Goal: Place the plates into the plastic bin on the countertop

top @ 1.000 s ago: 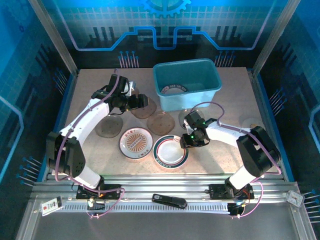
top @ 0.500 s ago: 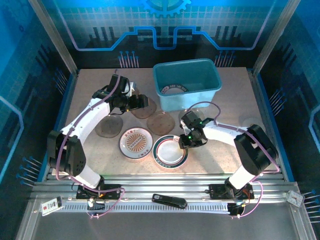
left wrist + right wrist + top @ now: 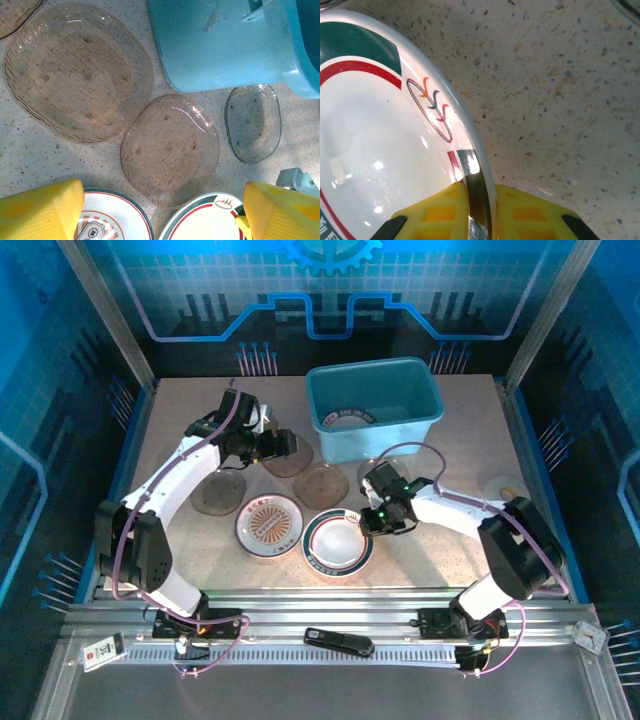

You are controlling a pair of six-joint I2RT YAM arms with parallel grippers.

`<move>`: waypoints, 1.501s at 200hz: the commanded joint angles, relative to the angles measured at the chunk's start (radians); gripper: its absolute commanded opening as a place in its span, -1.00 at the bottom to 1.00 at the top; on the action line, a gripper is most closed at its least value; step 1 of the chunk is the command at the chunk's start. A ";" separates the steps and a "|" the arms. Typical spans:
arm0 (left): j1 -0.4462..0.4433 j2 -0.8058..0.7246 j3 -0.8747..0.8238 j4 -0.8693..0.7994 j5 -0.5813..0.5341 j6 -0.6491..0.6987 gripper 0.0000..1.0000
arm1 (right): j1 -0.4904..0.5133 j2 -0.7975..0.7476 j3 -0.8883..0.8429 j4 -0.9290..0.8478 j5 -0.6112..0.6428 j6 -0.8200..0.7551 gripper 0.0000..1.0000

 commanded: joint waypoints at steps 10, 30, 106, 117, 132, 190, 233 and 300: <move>-0.013 0.022 0.051 -0.002 0.028 -0.009 0.67 | -0.018 -0.086 -0.050 -0.011 0.023 0.006 -0.93; -0.022 0.033 0.069 -0.005 0.025 -0.010 0.67 | -0.041 -0.153 -0.075 -0.008 -0.005 0.003 -0.97; -0.057 0.092 0.163 -0.019 0.004 -0.030 0.67 | -0.196 -0.436 -0.103 -0.088 -0.107 -0.011 -1.00; -0.058 0.097 0.172 -0.017 0.001 -0.032 0.67 | -0.230 -0.474 -0.102 -0.099 -0.127 -0.010 -1.00; -0.060 0.099 0.181 -0.016 -0.004 -0.038 0.67 | -0.275 -0.519 -0.093 -0.112 -0.161 -0.011 -1.00; -0.061 0.076 0.181 -0.006 -0.050 -0.036 0.67 | -0.407 -0.601 0.014 -0.158 -0.274 -0.023 -1.00; -0.026 0.045 0.177 -0.005 -0.079 -0.013 0.68 | -0.508 -0.563 0.166 -0.104 -0.390 0.004 -1.00; 0.016 0.027 0.135 0.010 -0.072 0.006 0.69 | -0.527 -0.161 0.544 0.081 -0.375 0.066 -1.00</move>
